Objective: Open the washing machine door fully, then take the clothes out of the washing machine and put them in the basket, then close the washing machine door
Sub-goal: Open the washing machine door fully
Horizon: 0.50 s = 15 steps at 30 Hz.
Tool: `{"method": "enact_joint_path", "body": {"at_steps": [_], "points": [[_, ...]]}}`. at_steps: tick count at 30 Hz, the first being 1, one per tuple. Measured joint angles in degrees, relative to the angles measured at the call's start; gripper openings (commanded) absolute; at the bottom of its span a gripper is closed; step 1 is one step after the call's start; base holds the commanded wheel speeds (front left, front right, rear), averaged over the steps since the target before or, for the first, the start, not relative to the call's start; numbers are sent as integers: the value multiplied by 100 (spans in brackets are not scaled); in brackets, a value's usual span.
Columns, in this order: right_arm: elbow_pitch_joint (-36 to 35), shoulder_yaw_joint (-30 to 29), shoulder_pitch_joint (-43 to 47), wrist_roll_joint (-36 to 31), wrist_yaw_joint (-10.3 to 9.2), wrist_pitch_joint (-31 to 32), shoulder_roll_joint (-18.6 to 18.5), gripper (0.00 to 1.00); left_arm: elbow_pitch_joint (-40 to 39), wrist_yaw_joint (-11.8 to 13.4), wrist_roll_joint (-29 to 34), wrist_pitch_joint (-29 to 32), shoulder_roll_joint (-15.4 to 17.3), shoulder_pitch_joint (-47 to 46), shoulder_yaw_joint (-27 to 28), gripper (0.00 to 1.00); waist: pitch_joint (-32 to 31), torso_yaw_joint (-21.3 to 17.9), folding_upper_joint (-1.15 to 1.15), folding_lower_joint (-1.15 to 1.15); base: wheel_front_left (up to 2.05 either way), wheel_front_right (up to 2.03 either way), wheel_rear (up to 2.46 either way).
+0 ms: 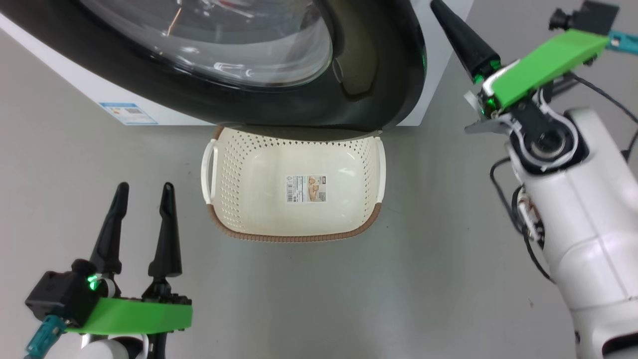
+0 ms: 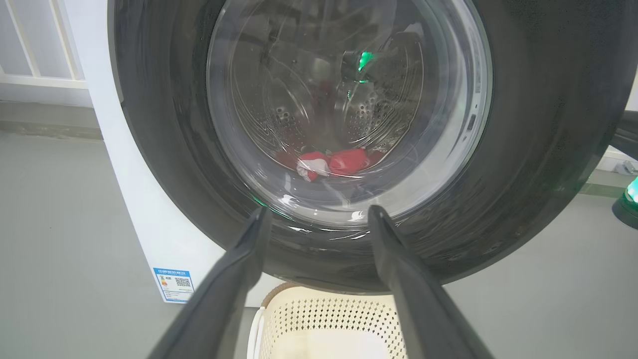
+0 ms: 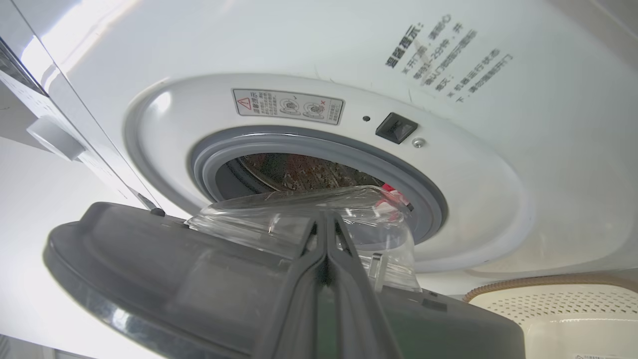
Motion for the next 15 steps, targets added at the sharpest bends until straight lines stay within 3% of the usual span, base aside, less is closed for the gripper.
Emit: {"method": "enact_joint_path", "body": {"at_steps": [5, 15], "points": [[550, -111, -402, 761, 0, 1063, -44, 0, -1, 2, 0, 0, -1, -3, -25, 100, 52, 51, 0, 0, 0, 0, 0], [790, 82, -691, 1029, 0, 2245, -250, 0, 2, 9, 20, 0, -1, -7, -58, 100, 68, 135, 0, 0, 0, 0, 0]]}}
